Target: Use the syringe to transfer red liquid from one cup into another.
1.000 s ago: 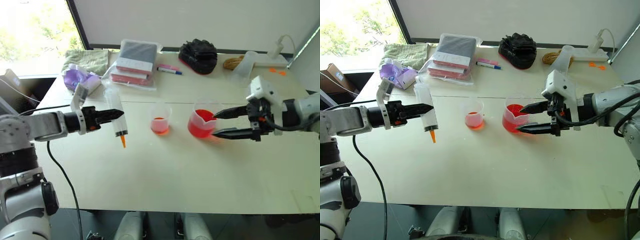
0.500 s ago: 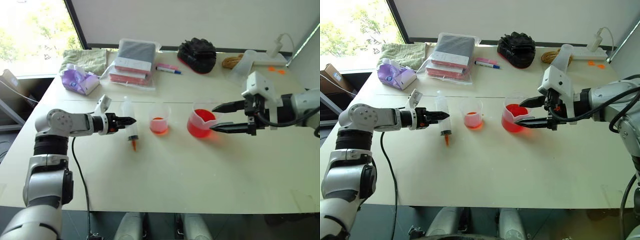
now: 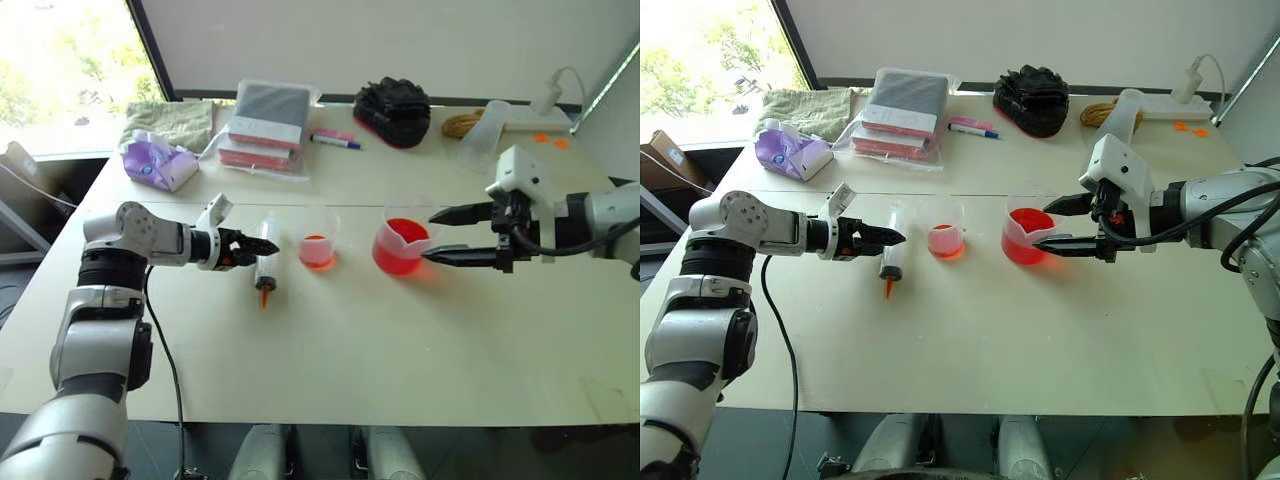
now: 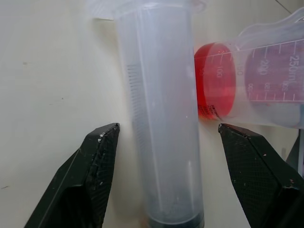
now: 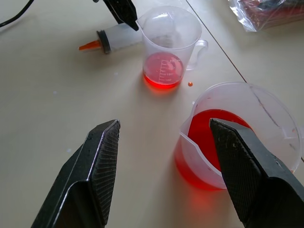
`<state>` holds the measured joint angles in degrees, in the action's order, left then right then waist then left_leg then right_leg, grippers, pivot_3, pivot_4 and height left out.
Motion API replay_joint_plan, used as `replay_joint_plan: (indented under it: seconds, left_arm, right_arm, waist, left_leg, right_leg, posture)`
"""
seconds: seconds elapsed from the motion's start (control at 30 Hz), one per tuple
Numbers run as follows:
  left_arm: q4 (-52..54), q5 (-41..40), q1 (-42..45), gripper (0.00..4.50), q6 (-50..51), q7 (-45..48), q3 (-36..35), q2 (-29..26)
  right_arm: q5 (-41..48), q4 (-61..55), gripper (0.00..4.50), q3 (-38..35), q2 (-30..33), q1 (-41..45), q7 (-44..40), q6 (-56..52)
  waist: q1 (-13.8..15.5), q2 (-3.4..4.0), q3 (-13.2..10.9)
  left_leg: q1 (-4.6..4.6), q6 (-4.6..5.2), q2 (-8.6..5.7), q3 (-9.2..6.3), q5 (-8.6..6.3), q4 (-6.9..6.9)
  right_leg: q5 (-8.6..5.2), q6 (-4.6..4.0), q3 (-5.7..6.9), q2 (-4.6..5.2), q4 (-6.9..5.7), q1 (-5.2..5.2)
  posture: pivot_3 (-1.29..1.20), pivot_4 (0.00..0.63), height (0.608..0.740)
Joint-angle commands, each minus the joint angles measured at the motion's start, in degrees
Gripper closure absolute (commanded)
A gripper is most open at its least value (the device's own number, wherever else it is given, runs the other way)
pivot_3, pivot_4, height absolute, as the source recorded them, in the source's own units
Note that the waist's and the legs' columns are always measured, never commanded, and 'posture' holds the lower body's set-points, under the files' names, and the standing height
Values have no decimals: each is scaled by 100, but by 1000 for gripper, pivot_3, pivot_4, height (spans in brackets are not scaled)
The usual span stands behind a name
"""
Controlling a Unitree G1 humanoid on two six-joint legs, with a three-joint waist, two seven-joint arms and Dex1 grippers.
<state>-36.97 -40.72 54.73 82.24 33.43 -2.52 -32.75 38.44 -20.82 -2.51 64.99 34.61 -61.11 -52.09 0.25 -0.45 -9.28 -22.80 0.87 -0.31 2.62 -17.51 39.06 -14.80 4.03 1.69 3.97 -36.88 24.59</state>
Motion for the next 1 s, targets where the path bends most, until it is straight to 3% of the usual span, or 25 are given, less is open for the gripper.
replay_joint_plan:
  seconds: [0.03,0.33,0.47,0.57,0.73,0.8,1.0]
  left_arm:
    - [84,390,-154,17,61,-4,154,-214]
    - [1143,266,-419,17,234,387,-71,-970]
    - [2268,65,-704,17,-197,718,-388,-1293]
    - [3053,-91,-1046,17,-880,940,-893,-1239]
    - [5061,126,-2652,17,-2572,1816,-1184,-1807]
    - [5323,-41,-2973,17,-2612,1933,-1395,-1930]
    - [6170,-364,-4013,17,-3246,2039,-2292,-1670]
  right_arm:
    - [-4,-45,1391,-186,-9,49,5,86]
    - [-81,88,1391,-135,-10,52,-58,178]
    - [-199,237,1391,-78,-7,59,-160,313]
    - [-275,356,1391,-65,28,44,-291,425]
    - [-197,584,1391,-337,245,-399,-790,558]
    - [-236,604,1391,-427,327,-550,-925,711]
    - [-191,703,1391,-514,308,-582,-1175,884]
  waist:
    - [-15,0,0]
    - [-116,-1,-1]
    - [-78,-5,-3]
    - [-50,-5,-4]
    - [-131,0,-1]
    - [-110,-1,-3]
    - [-92,3,-2]
  left_leg:
    - [8,0,0,0,0,-1]
    - [14,-5,1,1,2,-17]
    - [4,-4,0,1,2,-13]
    - [-2,-5,-5,0,2,-11]
    - [4,-20,-7,10,10,-32]
    - [5,-34,-6,11,19,-39]
    - [25,-2,-6,10,1,-36]
  right_leg:
    - [0,-1,-1,0,-4,-5]
    - [-6,-11,-4,1,-20,5]
    - [-6,-11,-4,4,-14,8]
    - [-7,-13,-1,13,-9,8]
    - [-7,-12,-2,14,13,7]
    - [-7,-12,-2,14,19,7]
    - [-17,-30,-2,15,14,-13]
  posture:
    - [0,150,740]
    - [0,150,740]
    - [0,150,740]
    - [0,150,740]
    - [0,150,740]
    - [0,150,740]
    - [0,150,740]
